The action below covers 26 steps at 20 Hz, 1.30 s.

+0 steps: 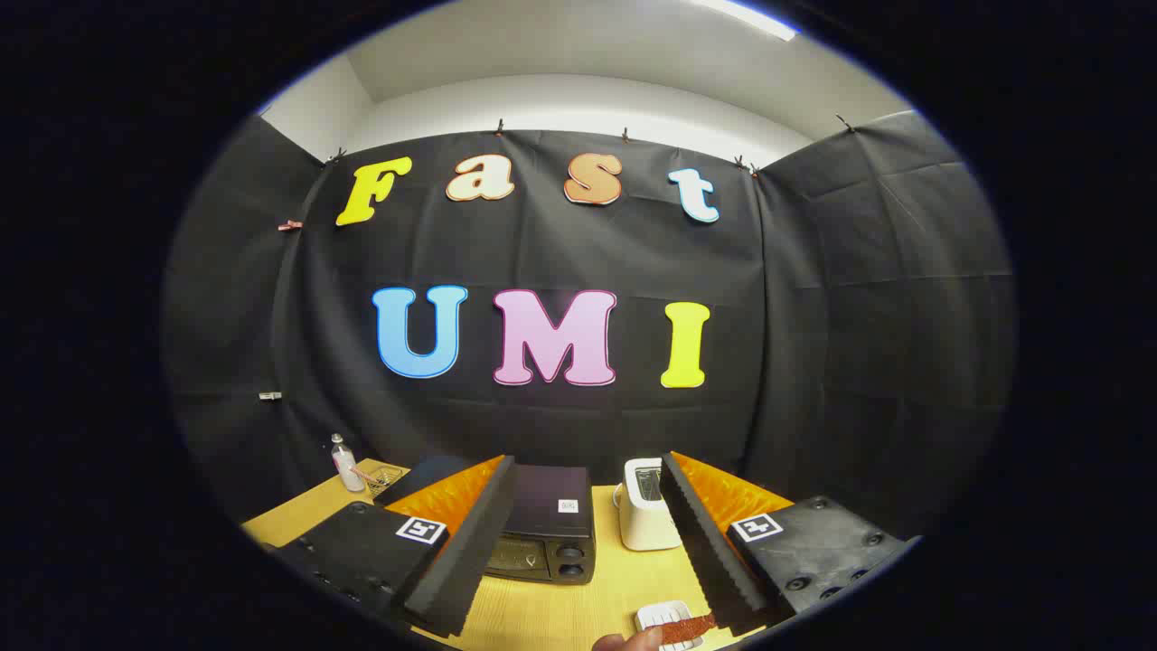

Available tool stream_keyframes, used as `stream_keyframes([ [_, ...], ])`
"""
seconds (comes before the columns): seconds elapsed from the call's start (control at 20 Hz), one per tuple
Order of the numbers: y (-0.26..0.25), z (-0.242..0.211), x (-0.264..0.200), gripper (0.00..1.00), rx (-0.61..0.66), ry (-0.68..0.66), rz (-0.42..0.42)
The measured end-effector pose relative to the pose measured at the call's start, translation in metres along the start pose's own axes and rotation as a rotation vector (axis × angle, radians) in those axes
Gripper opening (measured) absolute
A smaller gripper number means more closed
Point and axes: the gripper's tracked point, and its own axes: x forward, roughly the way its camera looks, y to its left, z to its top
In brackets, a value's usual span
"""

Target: Open the toaster oven, put the food inside, and close the toaster oven door.

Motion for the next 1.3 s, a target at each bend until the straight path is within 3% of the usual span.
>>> stream_keyframes([
  [0.9, 0.027, -0.006, 0.009, 0.97, -0.028, 0.005, 0.013],
  [1.3, 0.1, -0.039, 0.029, 0.97, -0.017, 0.067, 0.101],
])
